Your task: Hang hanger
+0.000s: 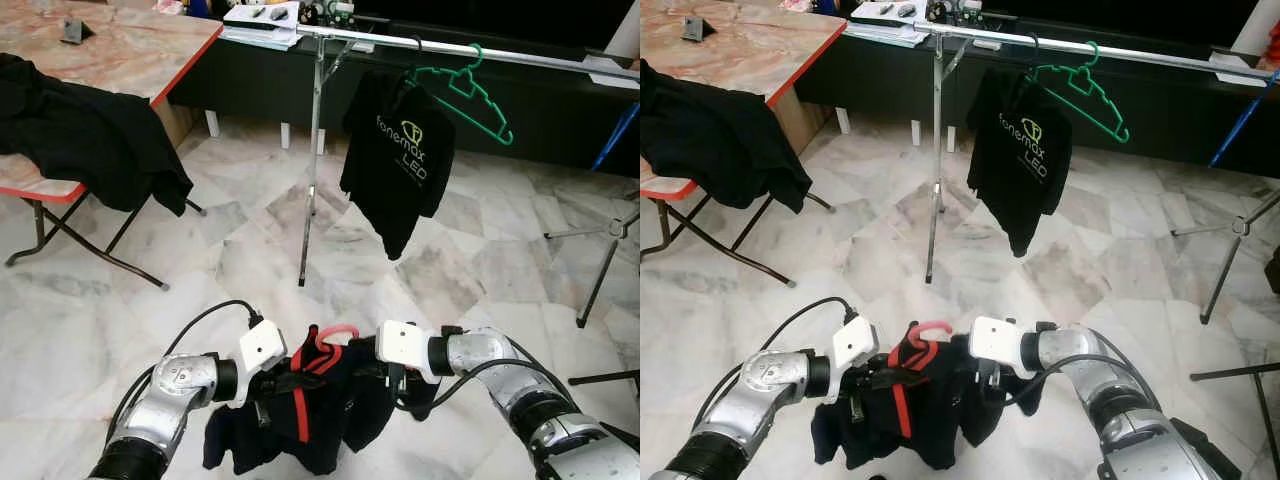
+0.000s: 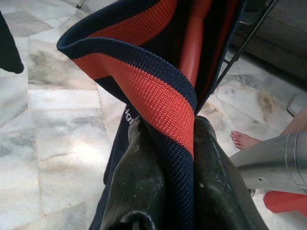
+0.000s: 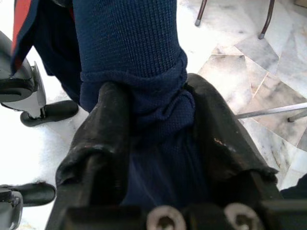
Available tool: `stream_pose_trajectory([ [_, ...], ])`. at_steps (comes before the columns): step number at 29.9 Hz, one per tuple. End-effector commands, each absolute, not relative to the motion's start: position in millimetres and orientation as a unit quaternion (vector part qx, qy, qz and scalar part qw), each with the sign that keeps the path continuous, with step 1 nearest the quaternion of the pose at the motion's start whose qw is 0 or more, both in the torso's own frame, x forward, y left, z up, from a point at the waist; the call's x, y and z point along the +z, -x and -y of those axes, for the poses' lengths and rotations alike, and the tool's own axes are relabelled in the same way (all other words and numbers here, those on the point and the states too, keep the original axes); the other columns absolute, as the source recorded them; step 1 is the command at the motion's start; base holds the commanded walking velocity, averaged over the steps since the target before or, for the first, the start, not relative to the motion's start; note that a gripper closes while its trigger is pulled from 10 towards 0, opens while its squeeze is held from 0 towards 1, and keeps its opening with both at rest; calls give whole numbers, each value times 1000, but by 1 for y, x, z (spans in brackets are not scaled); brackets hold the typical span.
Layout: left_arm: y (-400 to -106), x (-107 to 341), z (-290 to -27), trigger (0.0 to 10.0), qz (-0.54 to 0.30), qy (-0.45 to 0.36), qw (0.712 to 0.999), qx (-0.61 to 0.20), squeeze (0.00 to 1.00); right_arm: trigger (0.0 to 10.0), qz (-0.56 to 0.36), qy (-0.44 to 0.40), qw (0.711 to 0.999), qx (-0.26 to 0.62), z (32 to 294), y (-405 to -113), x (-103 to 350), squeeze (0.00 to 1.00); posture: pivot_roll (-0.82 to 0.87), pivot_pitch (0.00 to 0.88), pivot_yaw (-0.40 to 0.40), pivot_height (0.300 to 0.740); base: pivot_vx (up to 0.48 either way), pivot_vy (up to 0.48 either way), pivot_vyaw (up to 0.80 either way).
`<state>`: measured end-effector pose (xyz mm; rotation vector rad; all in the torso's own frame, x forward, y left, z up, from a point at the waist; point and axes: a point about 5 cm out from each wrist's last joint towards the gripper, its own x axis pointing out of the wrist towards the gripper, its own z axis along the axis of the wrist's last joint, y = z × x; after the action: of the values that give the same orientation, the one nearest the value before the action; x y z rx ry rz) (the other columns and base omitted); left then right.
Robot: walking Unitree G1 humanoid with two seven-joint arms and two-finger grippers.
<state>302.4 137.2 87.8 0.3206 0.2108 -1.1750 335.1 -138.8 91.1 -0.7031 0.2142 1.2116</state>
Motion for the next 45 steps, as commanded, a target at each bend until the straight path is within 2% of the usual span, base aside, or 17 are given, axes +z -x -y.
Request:
stream_pose_trajectory([
  [1,-302,89,-135,0,-89,-140,821,-546,0,10000,-80,305,782,537,138,-340,97,1000,18,180,-52,740,0,0,0],
  [11,-297,79,-140,0,-115,-170,811,-548,0,10000,-59,305,795,521,134,-348,110,1000,17,182,-49,740,0,0,0],
  [12,-297,79,-140,0,-115,-175,810,-548,0,10000,-60,308,788,530,132,-348,111,812,17,182,-49,740,0,0,0],
  [13,-297,79,-141,0,-116,-177,809,-548,0,10000,-62,309,785,534,131,-348,111,812,17,182,-49,740,0,0,0],
  [14,-297,78,-141,0,-118,-184,808,-547,0,10000,-65,313,777,543,130,-347,111,537,17,182,-49,740,0,0,0],
  [15,-297,78,-142,0,-119,-187,807,-547,0,10000,-67,316,773,546,130,-347,110,537,17,182,-49,740,0,0,0],
  [16,-297,77,-142,0,-121,-192,806,-547,0,10000,-69,322,768,550,130,-347,110,35,17,182,-49,740,0,0,0],
  [27,-297,69,-148,0,-128,-208,817,-522,0,10000,-127,353,716,588,138,-340,101,0,13,183,-51,740,0,0,0],
  [35,-306,63,-162,0,-111,-188,882,-416,0,10000,-114,328,768,538,151,-347,107,0,17,183,-46,740,0,0,0],
  [36,-306,60,-166,1059,-115,-195,891,-393,0,10000,-104,317,784,524,153,-348,109,0,16,183,-46,740,0,0,0],
  [37,-307,56,-172,3412,-120,-202,903,-360,0,10000,-92,298,808,500,156,-350,111,0,16,183,-43,740,0,0,0],
  [38,-307,54,-174,3922,-121,-203,908,-346,0,10000,-88,290,818,488,158,-351,112,0,16,183,-43,740,0,0,0],
  [39,-306,53,-177,5765,-120,-202,915,-329,0,10000,-82,280,831,474,159,-352,112,0,12,182,-42,740,0,0,0],
  [40,-306,52,-178,5765,-119,-202,919,-317,0,10000,-78,273,839,465,161,-353,113,0,12,182,-42,740,0,0,0],
  [41,-306,51,-181,10000,-119,-195,927,-297,0,10000,-75,253,850,456,163,-353,112,0,9,180,-38,740,0,0,0],
  [42,-303,47,-186,10000,-120,-182,941,-258,0,10000,-68,195,883,421,168,-352,108,0,6,179,-36,740,0,0,0],
  [45,-300,45,-189,10000,-115,-162,954,-224,0,10000,-65,135,921,359,175,-351,101,0,6,177,-31,740,0,0,0],
])
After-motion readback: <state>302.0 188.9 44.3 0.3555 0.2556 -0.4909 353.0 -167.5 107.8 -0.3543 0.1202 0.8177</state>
